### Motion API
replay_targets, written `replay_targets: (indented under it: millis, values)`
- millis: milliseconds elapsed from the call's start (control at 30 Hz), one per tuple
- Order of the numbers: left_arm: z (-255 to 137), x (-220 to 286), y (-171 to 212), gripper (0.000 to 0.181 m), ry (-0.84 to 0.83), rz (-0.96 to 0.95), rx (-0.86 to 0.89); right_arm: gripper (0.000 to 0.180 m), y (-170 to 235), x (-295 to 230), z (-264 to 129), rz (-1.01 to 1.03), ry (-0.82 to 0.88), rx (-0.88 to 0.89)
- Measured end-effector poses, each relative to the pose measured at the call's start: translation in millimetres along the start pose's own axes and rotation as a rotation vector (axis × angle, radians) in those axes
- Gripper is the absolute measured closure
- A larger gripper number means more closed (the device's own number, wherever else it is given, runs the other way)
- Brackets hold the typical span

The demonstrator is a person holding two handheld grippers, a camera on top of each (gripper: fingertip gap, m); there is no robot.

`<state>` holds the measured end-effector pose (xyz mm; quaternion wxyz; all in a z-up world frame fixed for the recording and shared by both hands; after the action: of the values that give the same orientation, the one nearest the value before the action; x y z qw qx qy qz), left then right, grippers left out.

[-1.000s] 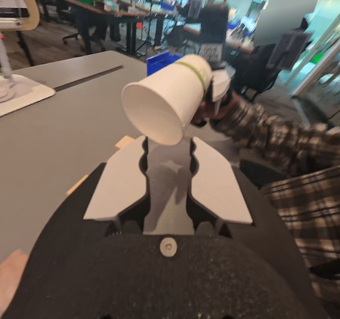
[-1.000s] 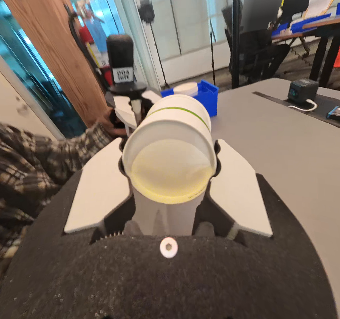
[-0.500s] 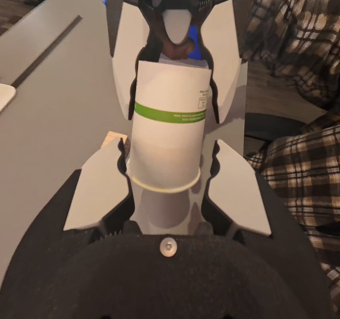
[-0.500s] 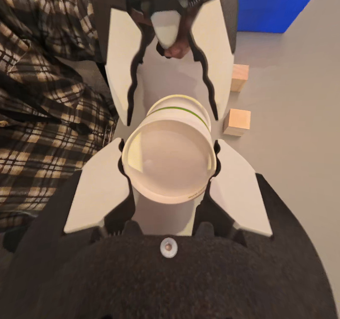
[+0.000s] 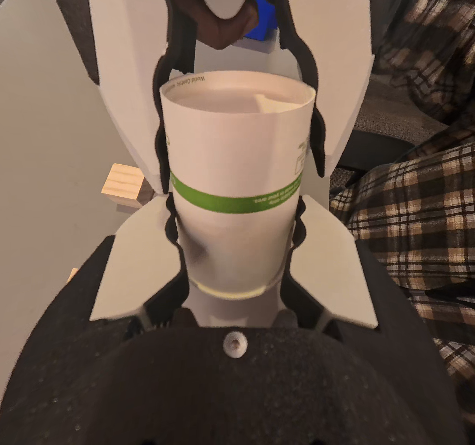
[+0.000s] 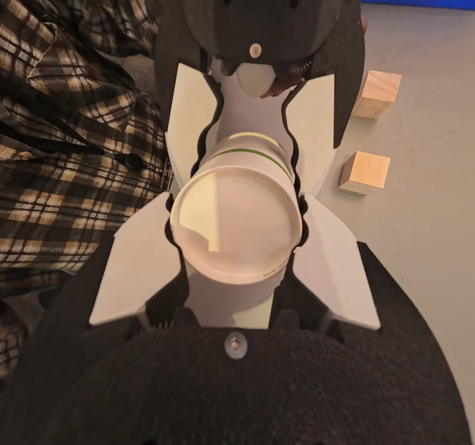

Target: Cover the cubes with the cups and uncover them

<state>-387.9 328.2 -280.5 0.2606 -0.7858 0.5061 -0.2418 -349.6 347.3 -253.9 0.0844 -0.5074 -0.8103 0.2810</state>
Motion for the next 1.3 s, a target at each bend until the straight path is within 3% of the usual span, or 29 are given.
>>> replay_targets:
  millis: [200, 333, 400, 567, 667, 867, 1300]
  values:
    - [-3.5, -2.5, -0.5, 0.095, -0.022, -0.017, 0.046, 0.089, -5.3, 4.4, -4.6, -0.018, 0.038, 0.024]
    - [-12.1, -12.2, 7.2, 0.097, -0.102, -0.067, 0.118, 0.057, -5.8, 15.5, -26.8, 0.005, 0.204, 0.188]
    - [-27.7, -23.9, 13.7, 0.097, -0.198, -0.112, 0.198, 0.050, 1.0, 22.3, -44.1, 0.058, 0.312, 0.317]
    - [-110.1, -78.3, 53.8, 0.096, -0.534, -0.394, 0.529, 0.063, 50.0, 32.7, -79.0, 0.200, 0.521, 0.694]
    - [-133.0, -103.6, 89.4, 0.096, -0.628, -0.537, 0.608, 0.069, 84.7, 38.6, -82.3, 0.273, 0.572, 0.849]
    - [-108.1, -131.0, 128.5, 0.097, -0.697, -0.613, 0.506, 0.076, 115.3, 46.4, -67.9, 0.321, 0.571, 0.929]
    - [-77.2, -147.8, 155.9, 0.096, -0.685, -0.617, 0.393, 0.088, 115.7, 37.8, -67.8, 0.266, 0.538, 0.949]
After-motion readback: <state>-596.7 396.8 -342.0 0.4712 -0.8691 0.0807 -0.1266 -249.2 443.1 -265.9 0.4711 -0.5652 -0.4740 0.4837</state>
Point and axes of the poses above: each gripper's, where its closed fingertips meet, z out along the fingers, y out of its underside, x = y × z across the jaws, the point moved 4 cm from there along -z, back along the fingers, and after that the axes turned 9 degrees about -x, right-handed, at the moved point
